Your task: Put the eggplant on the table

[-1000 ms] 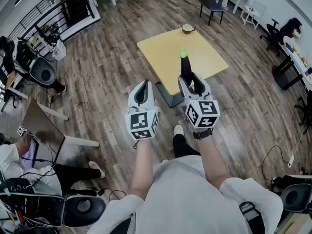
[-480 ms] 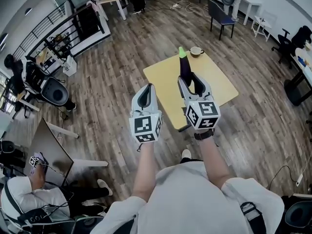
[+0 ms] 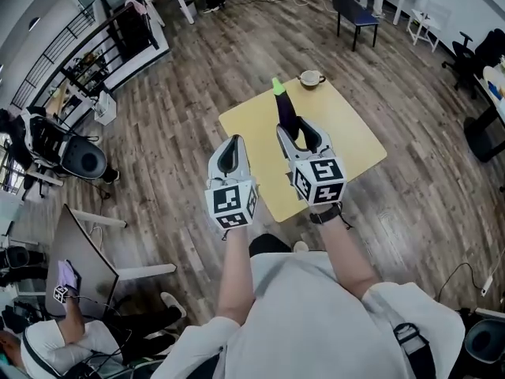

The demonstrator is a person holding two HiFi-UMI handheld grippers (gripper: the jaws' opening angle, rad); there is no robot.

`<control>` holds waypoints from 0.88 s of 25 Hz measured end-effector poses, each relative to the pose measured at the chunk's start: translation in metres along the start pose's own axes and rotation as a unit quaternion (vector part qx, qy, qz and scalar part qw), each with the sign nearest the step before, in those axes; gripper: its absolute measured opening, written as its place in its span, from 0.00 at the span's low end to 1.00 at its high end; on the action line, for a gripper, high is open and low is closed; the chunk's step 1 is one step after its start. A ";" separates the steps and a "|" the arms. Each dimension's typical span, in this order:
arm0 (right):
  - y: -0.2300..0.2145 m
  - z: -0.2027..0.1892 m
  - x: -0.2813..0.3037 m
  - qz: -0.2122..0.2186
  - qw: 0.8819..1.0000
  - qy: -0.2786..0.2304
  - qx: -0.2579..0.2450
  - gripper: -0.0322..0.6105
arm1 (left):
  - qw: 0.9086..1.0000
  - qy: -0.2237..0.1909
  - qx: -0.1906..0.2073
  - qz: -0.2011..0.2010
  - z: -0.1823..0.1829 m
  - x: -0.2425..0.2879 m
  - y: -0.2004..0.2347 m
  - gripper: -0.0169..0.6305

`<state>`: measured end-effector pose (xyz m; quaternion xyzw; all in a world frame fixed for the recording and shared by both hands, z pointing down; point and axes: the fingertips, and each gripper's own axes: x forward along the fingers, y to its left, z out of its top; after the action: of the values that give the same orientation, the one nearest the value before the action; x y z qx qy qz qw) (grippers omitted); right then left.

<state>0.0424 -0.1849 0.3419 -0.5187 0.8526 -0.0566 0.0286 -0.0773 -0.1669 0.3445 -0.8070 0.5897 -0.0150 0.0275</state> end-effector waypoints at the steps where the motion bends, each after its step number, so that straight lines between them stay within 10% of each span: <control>1: -0.008 -0.008 0.007 -0.007 1.000 0.011 0.004 0.36 | 1.000 0.007 -0.003 0.001 -0.006 0.006 0.002 0.04; 22: -0.062 -0.116 0.148 -0.020 0.993 0.106 0.044 0.37 | 0.995 0.073 -0.053 -0.043 -0.110 0.144 0.063 0.04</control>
<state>0.0164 -0.3365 0.4664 -0.5250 0.8370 -0.1492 -0.0404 -0.0998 -0.3262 0.4490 -0.8288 0.5547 -0.0437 -0.0588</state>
